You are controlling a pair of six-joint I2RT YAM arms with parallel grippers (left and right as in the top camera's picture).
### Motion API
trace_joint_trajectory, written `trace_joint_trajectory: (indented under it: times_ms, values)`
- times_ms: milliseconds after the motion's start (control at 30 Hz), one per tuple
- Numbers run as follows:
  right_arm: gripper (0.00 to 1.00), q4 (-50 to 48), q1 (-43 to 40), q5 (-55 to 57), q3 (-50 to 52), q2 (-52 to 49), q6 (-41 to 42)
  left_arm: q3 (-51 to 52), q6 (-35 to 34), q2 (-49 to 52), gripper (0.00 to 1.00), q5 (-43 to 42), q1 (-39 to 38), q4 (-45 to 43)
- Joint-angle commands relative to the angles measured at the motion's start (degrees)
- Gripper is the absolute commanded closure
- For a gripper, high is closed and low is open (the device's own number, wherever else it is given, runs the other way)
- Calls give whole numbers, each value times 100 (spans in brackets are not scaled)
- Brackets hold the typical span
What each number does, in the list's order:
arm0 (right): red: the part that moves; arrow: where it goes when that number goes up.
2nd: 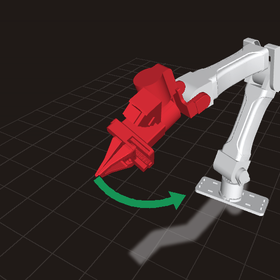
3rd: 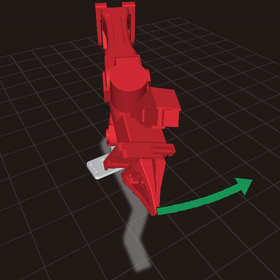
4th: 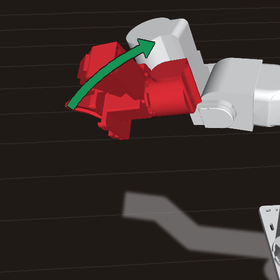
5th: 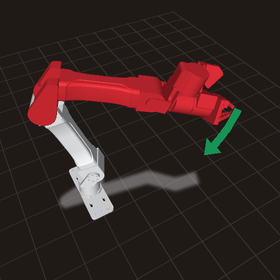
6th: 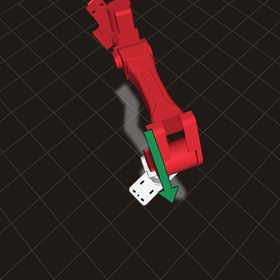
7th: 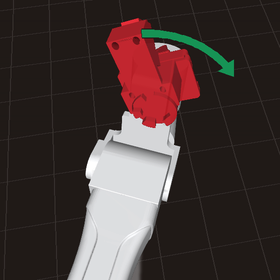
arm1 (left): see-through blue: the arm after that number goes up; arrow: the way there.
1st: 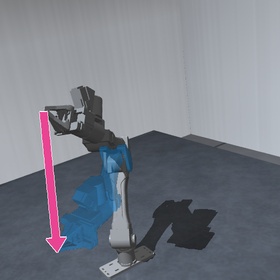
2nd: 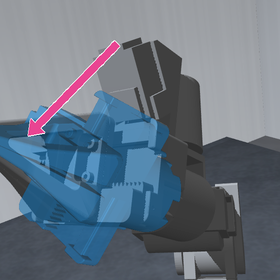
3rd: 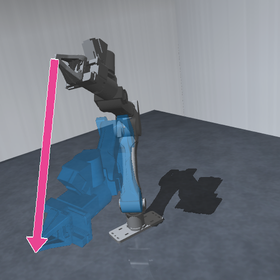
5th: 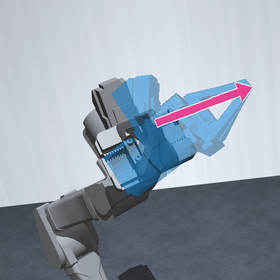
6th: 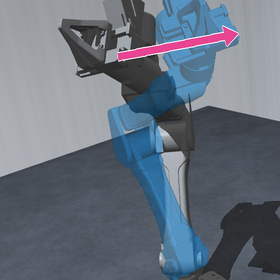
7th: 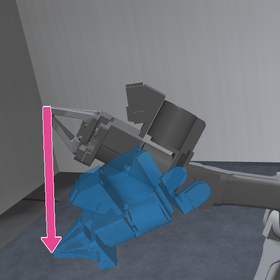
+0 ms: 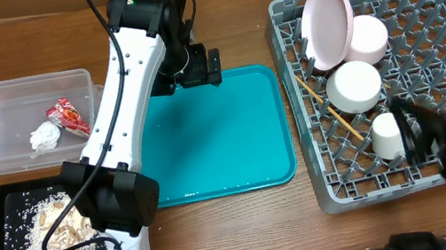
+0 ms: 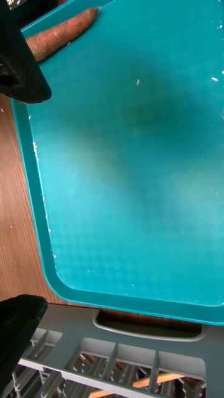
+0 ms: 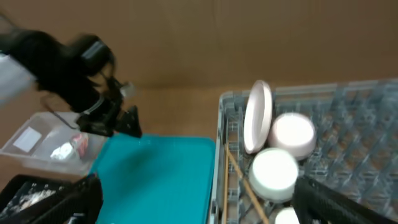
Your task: Sort waste into correct bins and load items into the dishwasher
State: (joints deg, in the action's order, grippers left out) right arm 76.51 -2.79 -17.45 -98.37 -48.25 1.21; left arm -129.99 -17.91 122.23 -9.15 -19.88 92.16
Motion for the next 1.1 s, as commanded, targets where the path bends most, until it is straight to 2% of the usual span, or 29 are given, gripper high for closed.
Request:
trace_joint_trajectory:
  times_ms: [0, 167, 333, 567, 733, 967, 1067]
  values:
    - [0, -400, 260, 398, 330, 649, -44, -24, -52, -125, 0, 66, -39, 11]
    - [0, -1443, 501, 391, 1368, 1779, -37, -24, -52, -125, 0, 66, -39, 11]
    - [0, -2732, 627, 391, 2922, 2986, 31, -24, -52, -125, 0, 66, -39, 11]
    - [0, -4299, 632, 391, 5080, 4334, 581, -24, -52, -125, 0, 66, -39, 11]
    - [0, -5624, 632, 391, 6310, 4778, 992, -24, -52, -122, 0, 63, -44, 11]
    - [0, -7827, 632, 393, 7936, 4804, 1539, -24, -52, -122, 0, 63, -37, 11]
    - [0, -8354, 632, 396, 8437, 4804, 1537, -24, -52, -122, 0, 66, -52, 11]
